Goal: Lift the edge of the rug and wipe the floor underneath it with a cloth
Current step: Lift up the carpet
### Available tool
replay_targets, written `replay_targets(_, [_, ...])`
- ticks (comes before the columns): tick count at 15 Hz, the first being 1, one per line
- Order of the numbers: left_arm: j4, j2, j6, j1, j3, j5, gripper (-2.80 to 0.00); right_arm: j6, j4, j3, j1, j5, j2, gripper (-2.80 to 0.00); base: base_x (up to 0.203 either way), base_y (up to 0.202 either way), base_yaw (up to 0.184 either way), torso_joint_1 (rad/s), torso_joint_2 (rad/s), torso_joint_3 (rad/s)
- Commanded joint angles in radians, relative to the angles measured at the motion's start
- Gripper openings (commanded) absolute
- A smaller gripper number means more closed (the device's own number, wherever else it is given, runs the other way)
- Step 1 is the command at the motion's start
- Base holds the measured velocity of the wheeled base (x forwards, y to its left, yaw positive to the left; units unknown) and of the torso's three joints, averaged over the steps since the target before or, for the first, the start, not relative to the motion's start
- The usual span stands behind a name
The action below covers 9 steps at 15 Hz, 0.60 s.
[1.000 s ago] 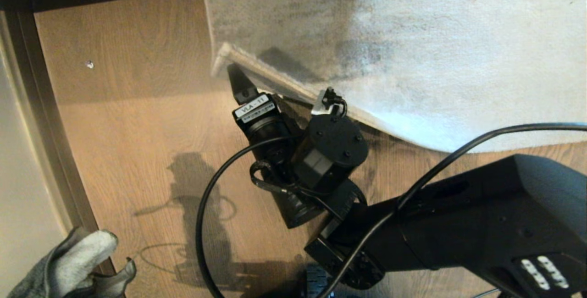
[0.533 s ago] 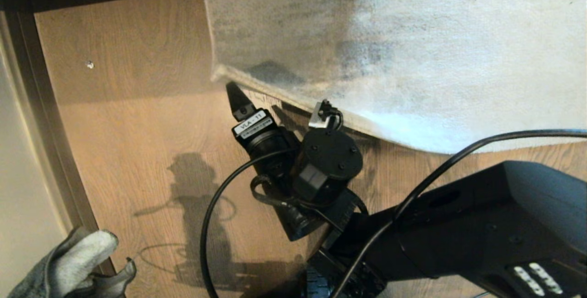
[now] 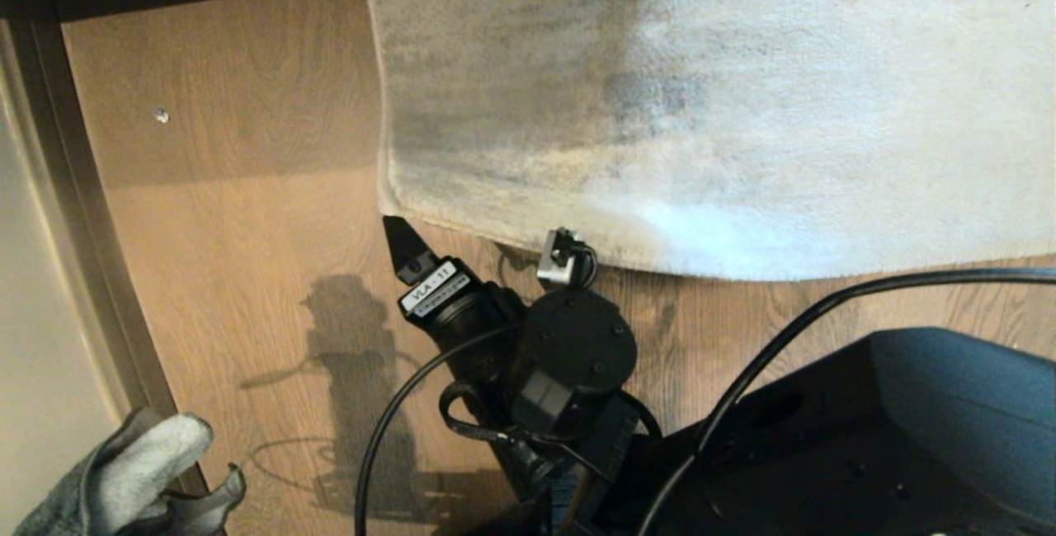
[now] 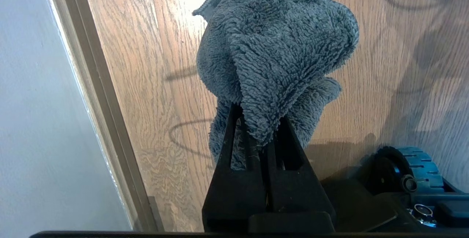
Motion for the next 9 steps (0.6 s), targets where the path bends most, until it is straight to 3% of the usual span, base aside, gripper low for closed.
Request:
replay_targets(1, [0.000,0.000,-0.001,0.000,0.000,0.000,-2.80,-0.015,-0.030,0.015,-0.002,-0.003,0.037,0.00,0.000,0.000,0.000,0.000,0.00,0.000])
replay_targets(6, [0.000,0.000,0.000,0.000,0.000,0.000,-2.80,-0.159,-0.153,-0.024,-0.096,0.001,0.216,0.00,0.000,0.000,0.000,0.000,0.00,0.000])
replay_targets(9, [0.000,0.000,-0.001,0.000,0.000,0.000,-2.80,-0.184,-0.169,-0.038,-0.157,0.002,0.218,0.00,0.000,0.000,0.000,0.000,0.00,0.000])
